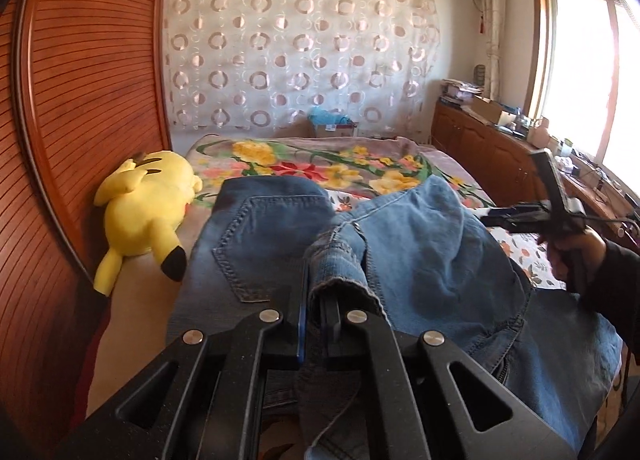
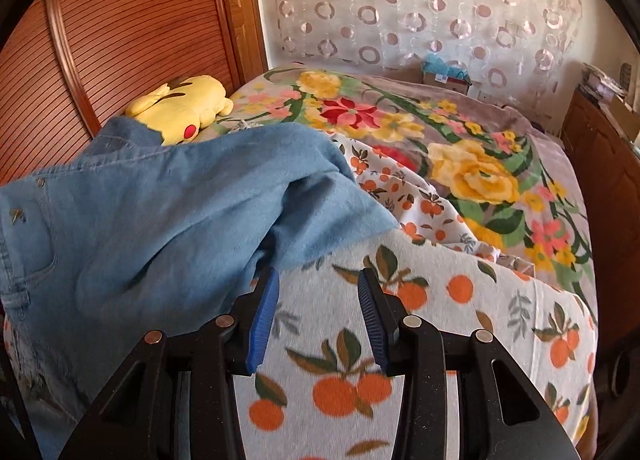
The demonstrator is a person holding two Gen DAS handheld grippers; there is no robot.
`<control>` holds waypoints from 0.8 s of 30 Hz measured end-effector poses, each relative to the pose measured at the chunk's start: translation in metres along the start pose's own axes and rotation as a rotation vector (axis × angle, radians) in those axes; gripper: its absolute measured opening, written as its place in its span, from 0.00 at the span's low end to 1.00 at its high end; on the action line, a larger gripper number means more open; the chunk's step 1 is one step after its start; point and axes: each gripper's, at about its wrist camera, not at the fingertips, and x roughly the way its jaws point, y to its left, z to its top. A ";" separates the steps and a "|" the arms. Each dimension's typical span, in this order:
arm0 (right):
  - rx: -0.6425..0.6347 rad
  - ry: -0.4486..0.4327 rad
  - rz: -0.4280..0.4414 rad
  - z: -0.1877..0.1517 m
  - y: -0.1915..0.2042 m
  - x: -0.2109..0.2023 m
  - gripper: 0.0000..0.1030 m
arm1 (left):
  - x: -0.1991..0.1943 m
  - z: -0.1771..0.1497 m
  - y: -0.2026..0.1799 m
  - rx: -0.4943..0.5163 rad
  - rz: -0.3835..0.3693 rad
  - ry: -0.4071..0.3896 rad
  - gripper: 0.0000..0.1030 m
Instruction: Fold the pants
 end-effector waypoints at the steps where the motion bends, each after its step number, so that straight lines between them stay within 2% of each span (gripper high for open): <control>1: 0.007 0.001 0.010 0.002 -0.002 0.002 0.41 | 0.000 0.000 -0.001 0.002 -0.004 0.000 0.05; 8: 0.008 0.004 0.072 0.015 -0.001 0.026 0.41 | 0.007 -0.005 -0.005 0.020 -0.026 0.023 0.05; 13: 0.027 0.045 0.020 0.022 -0.007 0.050 0.41 | 0.009 -0.007 -0.007 0.021 -0.036 0.033 0.05; 15: 0.048 0.049 0.024 0.024 -0.013 0.054 0.30 | 0.010 -0.007 -0.008 0.026 -0.039 0.036 0.05; 17: 0.043 0.042 0.034 0.025 -0.012 0.056 0.06 | 0.009 -0.006 -0.009 0.032 -0.044 0.037 0.05; 20: 0.004 -0.012 -0.010 0.023 -0.002 0.045 0.02 | 0.002 -0.003 -0.012 0.037 -0.051 0.024 0.04; 24: 0.046 -0.137 -0.015 0.019 -0.008 0.007 0.02 | -0.017 0.011 -0.022 0.050 -0.065 -0.023 0.04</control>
